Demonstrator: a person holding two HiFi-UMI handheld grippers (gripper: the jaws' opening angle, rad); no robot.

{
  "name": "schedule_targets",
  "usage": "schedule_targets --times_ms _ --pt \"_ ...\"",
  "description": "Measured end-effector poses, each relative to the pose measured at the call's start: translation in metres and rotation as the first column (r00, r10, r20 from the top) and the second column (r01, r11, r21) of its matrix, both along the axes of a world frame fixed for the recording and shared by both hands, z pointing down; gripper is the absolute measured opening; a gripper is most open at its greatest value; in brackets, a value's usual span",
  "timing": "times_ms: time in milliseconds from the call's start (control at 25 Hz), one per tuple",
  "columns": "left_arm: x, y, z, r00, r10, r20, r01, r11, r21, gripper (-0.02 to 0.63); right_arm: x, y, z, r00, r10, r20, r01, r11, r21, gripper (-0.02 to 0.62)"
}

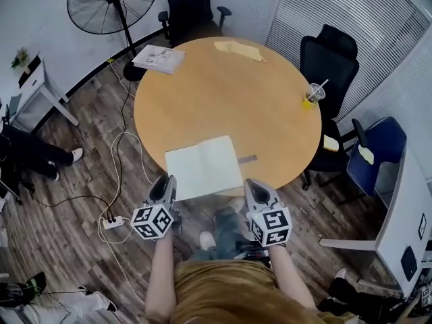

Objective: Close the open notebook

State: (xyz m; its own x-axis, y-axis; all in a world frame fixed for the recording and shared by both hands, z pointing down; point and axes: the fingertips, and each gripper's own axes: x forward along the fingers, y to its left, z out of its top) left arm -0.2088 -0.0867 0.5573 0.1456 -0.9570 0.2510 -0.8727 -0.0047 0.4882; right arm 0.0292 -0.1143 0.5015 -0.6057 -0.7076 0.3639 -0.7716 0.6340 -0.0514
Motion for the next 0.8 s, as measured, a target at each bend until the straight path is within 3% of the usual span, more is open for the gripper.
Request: schedule_targets --times_ms 800 --pt "-0.009 0.015 0.072 0.999 -0.043 -0.027 0.038 0.984 -0.173 0.146 -0.028 -0.015 0.04 0.996 -0.086 -0.03 0.083 0.992 -0.097 0.011"
